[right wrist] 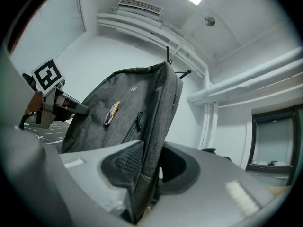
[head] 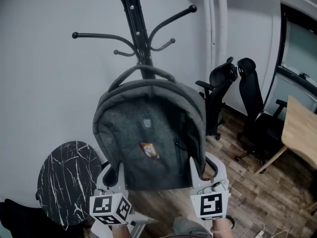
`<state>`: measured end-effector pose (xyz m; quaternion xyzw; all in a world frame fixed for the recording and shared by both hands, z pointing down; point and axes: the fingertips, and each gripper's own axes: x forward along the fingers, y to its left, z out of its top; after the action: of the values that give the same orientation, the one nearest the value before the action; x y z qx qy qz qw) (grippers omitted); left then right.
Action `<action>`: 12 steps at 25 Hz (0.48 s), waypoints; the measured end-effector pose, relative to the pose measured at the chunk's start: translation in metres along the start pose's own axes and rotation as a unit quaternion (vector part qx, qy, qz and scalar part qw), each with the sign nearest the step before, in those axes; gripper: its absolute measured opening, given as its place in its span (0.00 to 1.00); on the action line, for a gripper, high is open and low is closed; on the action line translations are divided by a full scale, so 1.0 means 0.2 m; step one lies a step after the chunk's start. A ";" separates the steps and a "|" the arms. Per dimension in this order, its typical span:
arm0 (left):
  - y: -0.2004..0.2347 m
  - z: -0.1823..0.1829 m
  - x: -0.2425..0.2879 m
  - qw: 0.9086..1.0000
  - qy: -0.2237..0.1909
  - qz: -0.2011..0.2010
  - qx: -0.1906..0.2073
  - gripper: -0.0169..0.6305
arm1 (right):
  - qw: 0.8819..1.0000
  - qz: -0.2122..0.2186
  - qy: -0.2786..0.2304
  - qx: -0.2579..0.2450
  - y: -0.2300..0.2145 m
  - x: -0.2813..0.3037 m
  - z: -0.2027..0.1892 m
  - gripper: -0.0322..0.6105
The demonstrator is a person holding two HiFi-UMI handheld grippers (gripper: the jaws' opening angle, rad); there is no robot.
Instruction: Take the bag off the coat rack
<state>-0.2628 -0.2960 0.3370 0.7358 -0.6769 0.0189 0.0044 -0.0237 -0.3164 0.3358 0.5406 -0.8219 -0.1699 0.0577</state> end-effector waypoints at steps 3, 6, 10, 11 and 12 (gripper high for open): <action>-0.02 0.01 -0.05 1.000 -0.001 -0.001 -0.001 0.12 | 1.000 -0.001 0.000 -0.001 0.00 -0.05 0.02 0.20; -0.03 0.02 -0.13 1.000 -0.003 0.000 -0.001 0.12 | 1.000 -0.001 -0.001 -0.001 0.02 -0.12 0.04 0.20; -0.04 0.01 -0.22 1.000 -0.005 -0.001 -0.002 0.12 | 1.000 0.000 -0.001 -0.002 0.05 -0.20 0.06 0.20; -0.05 0.01 -0.24 1.000 -0.005 -0.001 -0.002 0.12 | 1.000 0.001 -0.001 -0.002 0.06 -0.23 0.06 0.20; -0.05 0.00 -0.27 1.000 -0.004 -0.001 -0.003 0.12 | 1.000 0.001 0.000 -0.003 0.07 -0.25 0.07 0.20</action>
<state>-0.2570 -0.2412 0.3351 0.7364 -0.6763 0.0139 0.0034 -0.0190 -0.2630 0.3327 0.5397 -0.8218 -0.1725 0.0596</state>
